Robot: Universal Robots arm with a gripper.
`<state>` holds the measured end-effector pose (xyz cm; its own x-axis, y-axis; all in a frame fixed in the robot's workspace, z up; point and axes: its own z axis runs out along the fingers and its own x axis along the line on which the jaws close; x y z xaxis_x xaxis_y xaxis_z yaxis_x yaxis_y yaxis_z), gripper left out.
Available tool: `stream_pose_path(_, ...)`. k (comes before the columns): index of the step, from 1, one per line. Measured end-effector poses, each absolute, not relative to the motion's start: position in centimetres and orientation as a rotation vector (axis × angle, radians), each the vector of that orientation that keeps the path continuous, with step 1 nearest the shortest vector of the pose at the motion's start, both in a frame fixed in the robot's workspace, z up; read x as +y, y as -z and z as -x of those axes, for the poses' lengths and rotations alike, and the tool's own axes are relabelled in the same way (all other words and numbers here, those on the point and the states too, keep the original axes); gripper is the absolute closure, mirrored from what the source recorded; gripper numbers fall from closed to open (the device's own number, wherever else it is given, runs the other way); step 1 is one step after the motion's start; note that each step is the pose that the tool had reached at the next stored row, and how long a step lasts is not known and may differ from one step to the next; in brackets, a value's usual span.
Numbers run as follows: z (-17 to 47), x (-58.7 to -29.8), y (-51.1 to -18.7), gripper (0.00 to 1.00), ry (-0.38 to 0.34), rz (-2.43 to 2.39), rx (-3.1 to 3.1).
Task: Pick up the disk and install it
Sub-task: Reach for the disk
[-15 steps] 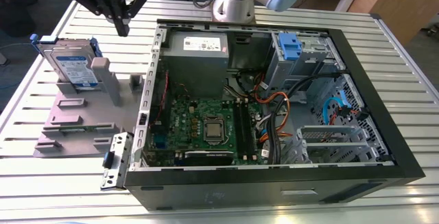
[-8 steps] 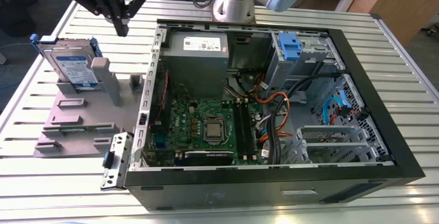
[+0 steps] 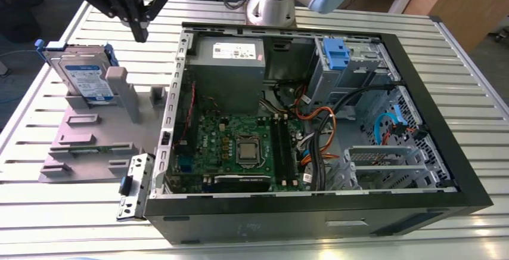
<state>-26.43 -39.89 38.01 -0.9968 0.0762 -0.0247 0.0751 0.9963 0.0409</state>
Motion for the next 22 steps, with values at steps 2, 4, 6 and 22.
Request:
stream_pose_path(2,26.47,-39.89,-38.01,0.89,-0.062,-0.118,3.112)
stream_pose_path(4,26.50,-39.89,-38.01,0.89,-0.062,-0.118,3.112)
stream_pose_path(6,26.54,-39.89,-38.01,0.89,-0.062,-0.118,3.112)
stream_pose_path(22,26.88,-39.89,-37.99,0.89,-0.062,-0.118,3.113)
